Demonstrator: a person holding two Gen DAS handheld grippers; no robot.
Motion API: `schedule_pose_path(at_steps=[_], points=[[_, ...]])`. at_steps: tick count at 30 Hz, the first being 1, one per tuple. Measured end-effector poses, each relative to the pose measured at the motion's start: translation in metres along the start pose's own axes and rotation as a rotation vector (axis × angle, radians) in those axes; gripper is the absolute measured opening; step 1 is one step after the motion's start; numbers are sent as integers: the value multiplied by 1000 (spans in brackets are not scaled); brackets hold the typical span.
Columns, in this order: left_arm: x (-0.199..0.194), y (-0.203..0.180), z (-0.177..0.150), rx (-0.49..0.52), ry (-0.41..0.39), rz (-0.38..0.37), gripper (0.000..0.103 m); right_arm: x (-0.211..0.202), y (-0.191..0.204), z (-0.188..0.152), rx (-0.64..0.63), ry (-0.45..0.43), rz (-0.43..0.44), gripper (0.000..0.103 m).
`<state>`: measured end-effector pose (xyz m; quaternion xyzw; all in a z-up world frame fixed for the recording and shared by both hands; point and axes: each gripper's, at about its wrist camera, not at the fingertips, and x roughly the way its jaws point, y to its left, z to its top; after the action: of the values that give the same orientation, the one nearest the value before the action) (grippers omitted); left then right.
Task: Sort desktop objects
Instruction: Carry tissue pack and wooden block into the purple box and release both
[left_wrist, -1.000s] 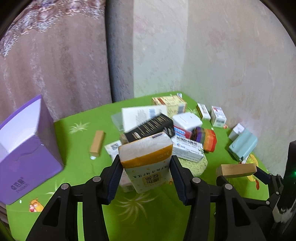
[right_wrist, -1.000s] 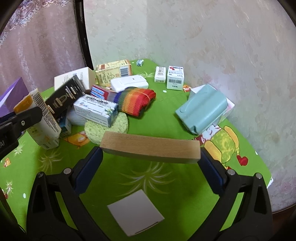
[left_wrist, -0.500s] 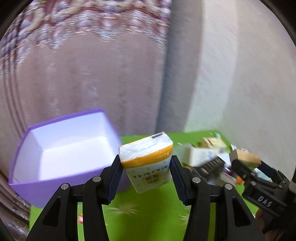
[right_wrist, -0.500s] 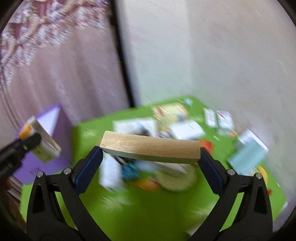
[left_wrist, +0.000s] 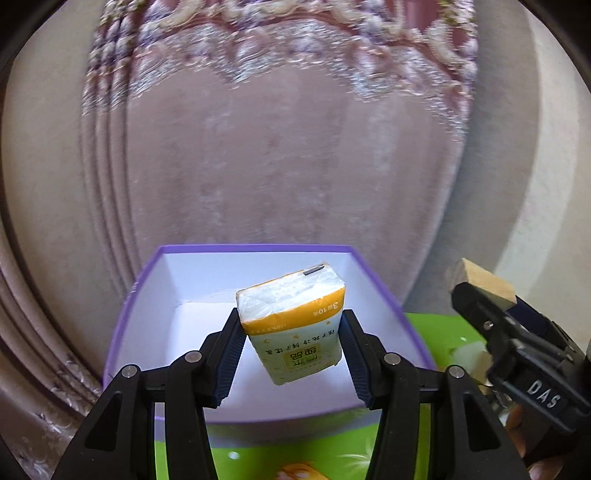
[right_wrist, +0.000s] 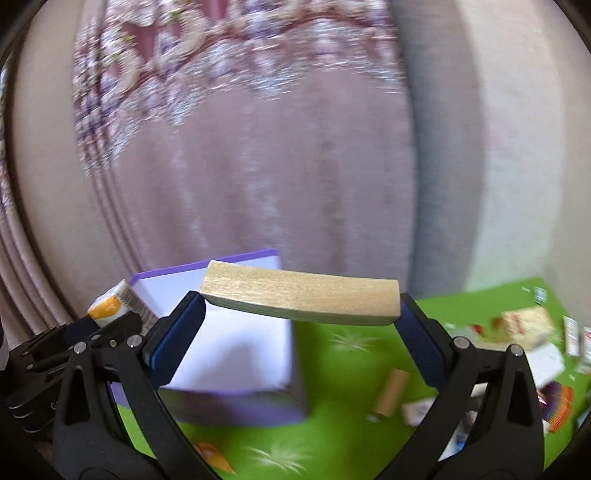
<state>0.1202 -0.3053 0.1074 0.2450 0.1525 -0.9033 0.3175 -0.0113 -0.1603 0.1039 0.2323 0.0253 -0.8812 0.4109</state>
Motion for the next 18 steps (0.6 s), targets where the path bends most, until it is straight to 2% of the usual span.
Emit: schedule_pose_path(at_steps=[4,10,13,15,18], points=[[15,18,-2,-21,22,45,52,42,23,-7,-47,51,35,101],[32,30,-8,-31,59,59,53,83,32,-21,-66,126,79,101],[32,31,-10,-33,62,68,64,88,28,-26,-59,163,83,101],[27,29,-10,-33,51,80,76,85,25,-26,-62,162,78,102],[25,27,-8,-30,41,82,78,80,22,-25,-66,156,81,102]])
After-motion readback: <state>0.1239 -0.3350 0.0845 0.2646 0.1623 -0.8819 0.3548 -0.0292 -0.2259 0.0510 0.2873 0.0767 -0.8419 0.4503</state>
